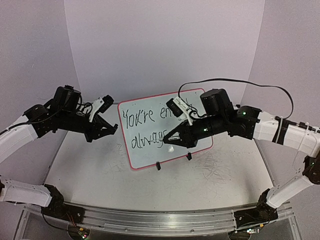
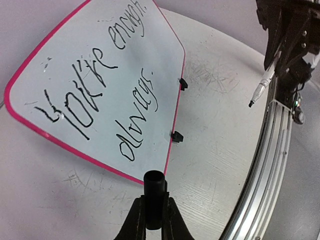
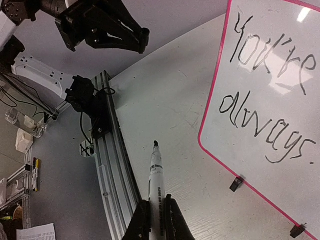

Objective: Write a sentence on the whiteboard
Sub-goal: Insert the whiteboard marker without the cap into the pen cap.

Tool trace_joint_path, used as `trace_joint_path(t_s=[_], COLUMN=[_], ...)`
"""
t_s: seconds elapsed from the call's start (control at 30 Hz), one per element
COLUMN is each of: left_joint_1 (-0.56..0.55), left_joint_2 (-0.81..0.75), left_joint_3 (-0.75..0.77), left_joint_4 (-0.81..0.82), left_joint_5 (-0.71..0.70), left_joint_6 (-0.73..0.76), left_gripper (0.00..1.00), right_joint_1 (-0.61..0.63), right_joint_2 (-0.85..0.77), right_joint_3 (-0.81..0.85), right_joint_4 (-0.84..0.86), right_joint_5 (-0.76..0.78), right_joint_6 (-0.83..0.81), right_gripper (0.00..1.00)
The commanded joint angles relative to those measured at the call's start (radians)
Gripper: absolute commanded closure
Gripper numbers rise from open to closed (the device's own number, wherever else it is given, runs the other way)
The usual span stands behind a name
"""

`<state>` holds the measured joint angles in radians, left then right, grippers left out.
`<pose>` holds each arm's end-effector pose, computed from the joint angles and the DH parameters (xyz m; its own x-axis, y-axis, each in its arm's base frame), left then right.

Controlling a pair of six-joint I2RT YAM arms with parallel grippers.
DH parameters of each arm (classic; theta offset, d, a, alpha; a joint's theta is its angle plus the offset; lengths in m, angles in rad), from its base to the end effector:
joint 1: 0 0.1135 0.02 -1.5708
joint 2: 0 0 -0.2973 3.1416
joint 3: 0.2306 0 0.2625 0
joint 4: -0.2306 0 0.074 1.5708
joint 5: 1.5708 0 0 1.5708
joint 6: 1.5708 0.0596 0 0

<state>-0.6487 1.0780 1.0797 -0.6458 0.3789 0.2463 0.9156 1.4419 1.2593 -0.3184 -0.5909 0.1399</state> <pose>0.1765 -0.1615 0.3582 -0.2697 0.4888 -0.8297 0.8896 0.4562 -0.0204 0.1883 0.2996 0.3616 -0.4231 -0.3606 -0.8312 -0.9061 0.1705 0.3873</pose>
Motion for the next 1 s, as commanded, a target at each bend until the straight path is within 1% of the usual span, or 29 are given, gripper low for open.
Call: trace_joint_path(t_s=[0.0,0.1,0.2,0.4,0.57,0.97], left_joint_1=[-0.110,-0.163,-0.205,-0.218,-0.228,-0.257], left_joint_2=[0.049,0.092,0.115,0.135,0.139,0.159], left_joint_3=[0.069,0.079,0.079,0.080,0.087,0.102], left_joint_4=[0.027,0.032,0.034,0.039,0.040,0.040], left_joint_5=[-0.077,-0.099,-0.156,-0.147,-0.138,-0.121], left_joint_6=[0.183,0.194,0.209,0.212,0.210,0.203], left_gripper=[1.00,1.00,1.00,1.00,1.00,1.00], right_joint_1=[0.014,0.022,0.022,0.022,0.023,0.023], right_joint_2=[0.053,0.094,0.114,0.137,0.148,0.178], right_joint_3=[0.103,0.142,0.158,0.166,0.175,0.185], right_joint_4=[0.006,0.009,0.020,0.021,0.019,0.019], right_joint_5=[-0.045,-0.056,-0.057,-0.085,-0.055,-0.050], right_joint_6=[0.061,0.074,0.086,0.086,0.088,0.086], right_gripper=[1.00,1.00,1.00,1.00,1.00,1.00])
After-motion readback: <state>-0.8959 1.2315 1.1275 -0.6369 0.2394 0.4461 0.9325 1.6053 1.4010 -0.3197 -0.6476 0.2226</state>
